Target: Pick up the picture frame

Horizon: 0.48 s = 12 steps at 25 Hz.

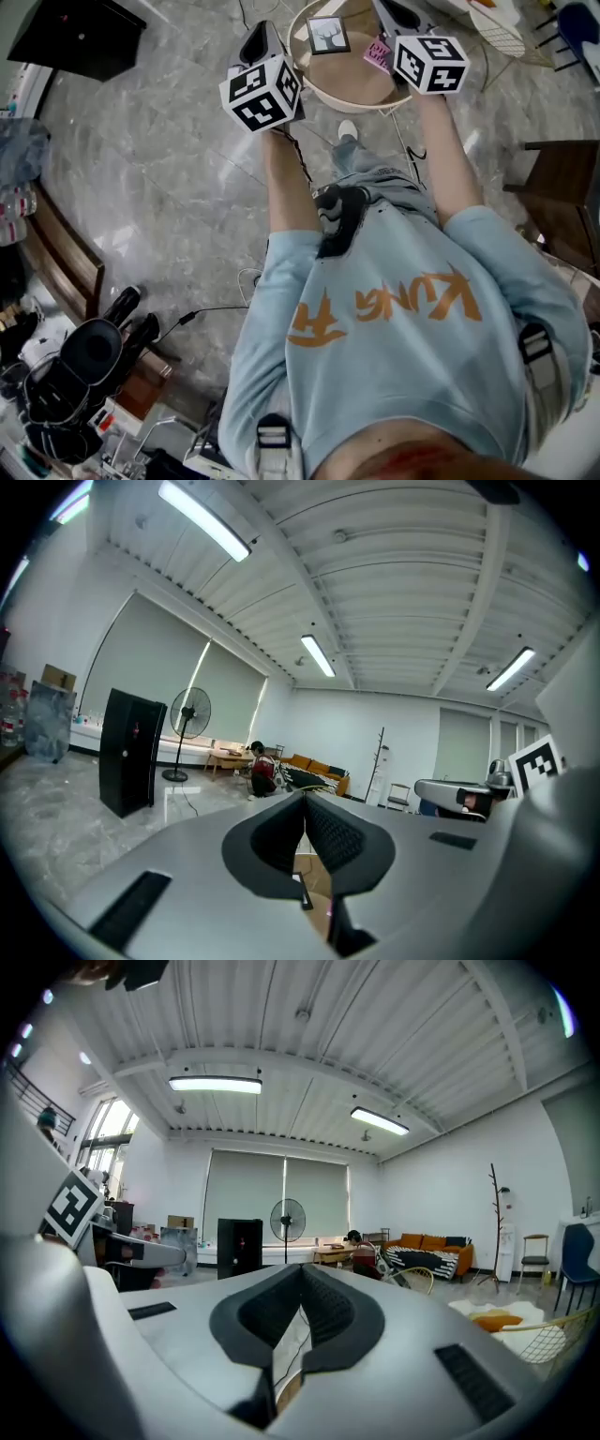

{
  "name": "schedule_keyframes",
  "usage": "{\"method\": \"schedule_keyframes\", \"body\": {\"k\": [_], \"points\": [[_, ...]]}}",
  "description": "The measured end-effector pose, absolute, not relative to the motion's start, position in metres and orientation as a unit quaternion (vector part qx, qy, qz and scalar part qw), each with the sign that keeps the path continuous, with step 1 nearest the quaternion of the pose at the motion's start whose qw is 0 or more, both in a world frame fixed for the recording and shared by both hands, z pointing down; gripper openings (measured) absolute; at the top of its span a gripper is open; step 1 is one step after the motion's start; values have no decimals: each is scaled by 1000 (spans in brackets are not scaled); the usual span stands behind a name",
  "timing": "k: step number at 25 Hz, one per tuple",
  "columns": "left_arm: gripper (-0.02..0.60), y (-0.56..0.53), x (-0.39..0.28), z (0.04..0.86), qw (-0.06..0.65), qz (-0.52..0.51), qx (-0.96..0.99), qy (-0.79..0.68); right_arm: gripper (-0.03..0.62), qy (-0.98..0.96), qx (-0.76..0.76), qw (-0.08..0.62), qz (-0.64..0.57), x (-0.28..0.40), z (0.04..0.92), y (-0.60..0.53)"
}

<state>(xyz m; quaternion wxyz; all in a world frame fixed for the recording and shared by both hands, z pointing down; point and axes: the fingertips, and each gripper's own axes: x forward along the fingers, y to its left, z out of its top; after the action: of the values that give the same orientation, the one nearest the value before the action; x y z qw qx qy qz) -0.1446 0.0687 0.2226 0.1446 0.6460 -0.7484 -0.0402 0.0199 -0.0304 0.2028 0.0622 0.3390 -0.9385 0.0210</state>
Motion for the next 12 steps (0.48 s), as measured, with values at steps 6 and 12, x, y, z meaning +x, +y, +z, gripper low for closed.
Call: {"method": "schedule_keyframes", "body": {"k": [6, 12], "points": [[20, -20, -146, 300, 235, -38, 641, -730, -3, -931, 342, 105, 76, 11, 270, -119], [20, -104, -131, 352, 288, 14, 639, -713, -3, -915, 364, 122, 123, 30, 315, -202]]}}
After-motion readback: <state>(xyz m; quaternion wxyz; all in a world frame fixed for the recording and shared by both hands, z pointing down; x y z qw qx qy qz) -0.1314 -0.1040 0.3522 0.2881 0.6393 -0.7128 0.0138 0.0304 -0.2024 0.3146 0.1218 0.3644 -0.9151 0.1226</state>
